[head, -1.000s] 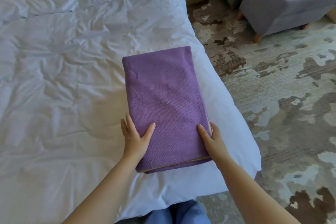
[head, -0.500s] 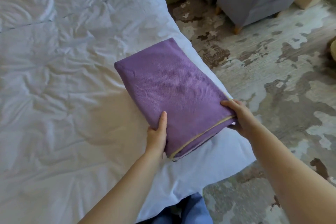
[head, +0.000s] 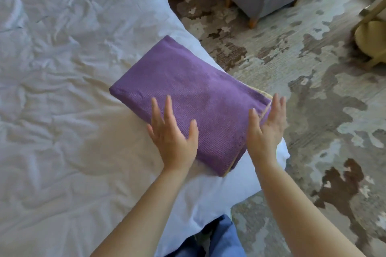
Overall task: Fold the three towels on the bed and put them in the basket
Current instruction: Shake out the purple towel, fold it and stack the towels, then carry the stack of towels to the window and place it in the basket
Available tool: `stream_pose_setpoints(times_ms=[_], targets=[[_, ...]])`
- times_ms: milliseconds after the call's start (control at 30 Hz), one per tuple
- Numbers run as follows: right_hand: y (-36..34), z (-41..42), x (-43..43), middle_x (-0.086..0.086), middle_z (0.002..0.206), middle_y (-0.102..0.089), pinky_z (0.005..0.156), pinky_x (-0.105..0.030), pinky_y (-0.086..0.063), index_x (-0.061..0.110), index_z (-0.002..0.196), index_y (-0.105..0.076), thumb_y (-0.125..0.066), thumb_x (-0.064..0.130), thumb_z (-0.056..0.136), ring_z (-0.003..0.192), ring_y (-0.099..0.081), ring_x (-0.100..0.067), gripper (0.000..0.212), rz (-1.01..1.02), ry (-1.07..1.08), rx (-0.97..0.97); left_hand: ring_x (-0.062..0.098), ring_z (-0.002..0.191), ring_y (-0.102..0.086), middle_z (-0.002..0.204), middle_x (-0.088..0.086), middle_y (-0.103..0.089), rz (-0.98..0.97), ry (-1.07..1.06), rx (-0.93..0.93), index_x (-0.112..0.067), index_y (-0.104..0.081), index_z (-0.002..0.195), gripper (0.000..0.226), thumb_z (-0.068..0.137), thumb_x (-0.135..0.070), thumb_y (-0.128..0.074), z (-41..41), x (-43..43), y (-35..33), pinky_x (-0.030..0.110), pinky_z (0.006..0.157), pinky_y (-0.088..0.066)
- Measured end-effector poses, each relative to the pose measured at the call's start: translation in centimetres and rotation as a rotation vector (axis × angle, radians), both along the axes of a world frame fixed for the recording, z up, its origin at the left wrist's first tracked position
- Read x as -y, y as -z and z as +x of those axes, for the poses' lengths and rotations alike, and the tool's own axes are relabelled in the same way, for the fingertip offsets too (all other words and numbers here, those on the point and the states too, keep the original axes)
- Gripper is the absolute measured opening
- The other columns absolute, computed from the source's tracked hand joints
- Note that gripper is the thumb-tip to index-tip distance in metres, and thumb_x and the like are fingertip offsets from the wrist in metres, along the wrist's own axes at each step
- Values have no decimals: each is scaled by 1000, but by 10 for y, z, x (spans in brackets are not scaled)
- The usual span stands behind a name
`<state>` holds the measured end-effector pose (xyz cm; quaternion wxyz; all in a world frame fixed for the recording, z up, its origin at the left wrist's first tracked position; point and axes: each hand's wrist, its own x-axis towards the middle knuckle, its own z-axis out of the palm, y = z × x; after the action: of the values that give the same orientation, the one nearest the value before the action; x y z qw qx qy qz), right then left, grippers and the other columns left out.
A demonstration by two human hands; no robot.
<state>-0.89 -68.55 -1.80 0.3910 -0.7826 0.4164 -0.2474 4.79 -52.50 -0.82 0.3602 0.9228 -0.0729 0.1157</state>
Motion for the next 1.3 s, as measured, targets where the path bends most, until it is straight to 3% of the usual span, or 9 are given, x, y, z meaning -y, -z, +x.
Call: stream_pose_setpoints(times_ms=[100, 200, 300, 567, 767, 933, 1100, 1200, 1300], targets=[[-2, 15, -33, 8, 160, 0, 115, -33, 8, 28, 151, -11, -29, 50, 94, 146, 6, -11, 63, -179, -203, -261, 30, 145, -19, 158, 7, -21, 310, 392, 134, -26, -39, 145, 58, 90, -43, -51, 51, 6, -7, 54, 114, -5], [21, 17, -42, 7, 159, 8, 117, -35, 11, 25, 151, -1, -24, 54, 95, 145, 14, -12, 68, -235, -252, -489, 24, 149, 0, 162, -3, -1, 730, 610, 17, -38, -14, 150, 60, 95, -57, -25, 94, -1, 13, 53, 116, 7], [46, 7, -37, 8, 159, 10, 117, -34, 10, 25, 151, 2, -22, 55, 95, 145, 16, -10, 69, -190, -181, -502, 18, 148, 5, 161, -9, 3, 883, 656, 41, -42, 0, 149, 67, 87, -68, -4, 127, -23, 41, 51, 116, 11], [67, 20, -35, 21, 154, 19, 111, -20, 3, 29, 150, 7, -30, 52, 96, 144, 12, -6, 70, 126, 1, -232, 18, 148, 1, 160, -14, 5, 668, 517, -108, -51, 5, 146, 70, 82, -77, -6, 209, -38, 74, 51, 118, -5], [75, 24, -30, 16, 156, 16, 103, -19, -10, 51, 145, 2, -30, 49, 98, 116, 11, 32, 57, 331, 69, -113, 13, 146, -16, 160, -13, -5, 275, 632, -409, -55, -3, 144, 76, 77, -81, -25, 256, -41, 88, 39, 117, -20], [83, 24, -23, 10, 158, -7, 107, -17, -7, 48, 146, -12, -32, 42, 100, 142, -8, -1, 51, 347, 113, -32, 1, 126, -36, 139, -25, -33, -11, 598, -742, -54, -14, 143, 86, 68, -88, -38, 269, -46, 89, 22, 103, -25], [80, 22, -19, 20, 141, -20, 108, -18, -11, 42, 147, -12, -35, 40, 99, 131, -18, 3, 53, 395, 122, -20, 8, 117, -51, 132, -16, -50, -22, 598, -1008, -46, -34, 139, 99, 54, -96, -40, 272, -47, 83, 30, 100, -35], [73, 13, -21, 26, 140, -19, 105, -18, -16, 50, 145, -4, -37, 50, 95, 127, -25, 2, 60, 462, 86, -44, 12, 114, -57, 131, -10, -57, -45, 560, -1054, -36, -41, 139, 105, 53, -96, -43, 266, -52, 76, 38, 107, -39], [66, -1, -27, 26, 140, -30, 98, -23, -30, 63, 137, -2, -40, 67, 85, 117, -43, -5, 64, 626, 107, -59, 16, 100, -68, 113, -5, -70, -103, 522, -1134, -29, -61, 121, 97, 51, -95, -49, 256, -61, 66, 38, 97, -48]])
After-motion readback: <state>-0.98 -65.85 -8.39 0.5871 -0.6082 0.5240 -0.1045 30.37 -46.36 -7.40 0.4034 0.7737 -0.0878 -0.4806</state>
